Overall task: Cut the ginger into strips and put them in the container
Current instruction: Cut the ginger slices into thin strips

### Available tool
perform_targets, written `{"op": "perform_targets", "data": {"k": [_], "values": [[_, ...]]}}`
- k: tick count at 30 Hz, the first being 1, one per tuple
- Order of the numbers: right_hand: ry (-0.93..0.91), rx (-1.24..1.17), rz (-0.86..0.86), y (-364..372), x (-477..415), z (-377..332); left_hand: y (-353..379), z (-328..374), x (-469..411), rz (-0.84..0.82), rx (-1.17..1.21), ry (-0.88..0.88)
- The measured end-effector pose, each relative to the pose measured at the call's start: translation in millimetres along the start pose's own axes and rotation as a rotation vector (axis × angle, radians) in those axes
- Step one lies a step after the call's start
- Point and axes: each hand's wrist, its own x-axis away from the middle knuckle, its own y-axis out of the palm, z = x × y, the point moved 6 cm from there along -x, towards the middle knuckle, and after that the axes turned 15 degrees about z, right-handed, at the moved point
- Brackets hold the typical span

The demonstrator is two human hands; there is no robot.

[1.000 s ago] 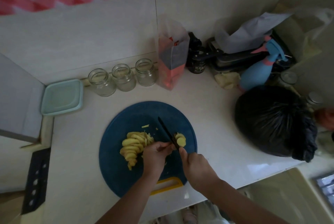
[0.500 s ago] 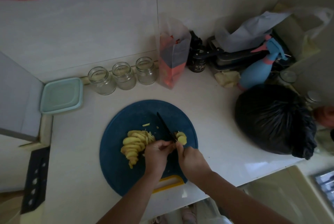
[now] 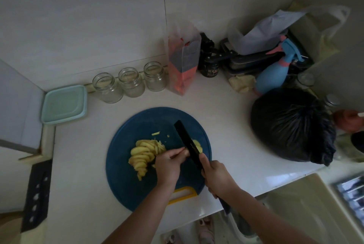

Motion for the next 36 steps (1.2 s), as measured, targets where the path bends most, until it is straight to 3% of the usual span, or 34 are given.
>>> {"op": "perform_targets", "data": {"k": [36], "values": [[0.012, -0.093, 0.046, 1.4, 21.8, 1.8, 1.1, 1.8, 7.2, 0.098, -0.037, 0.047]]}}
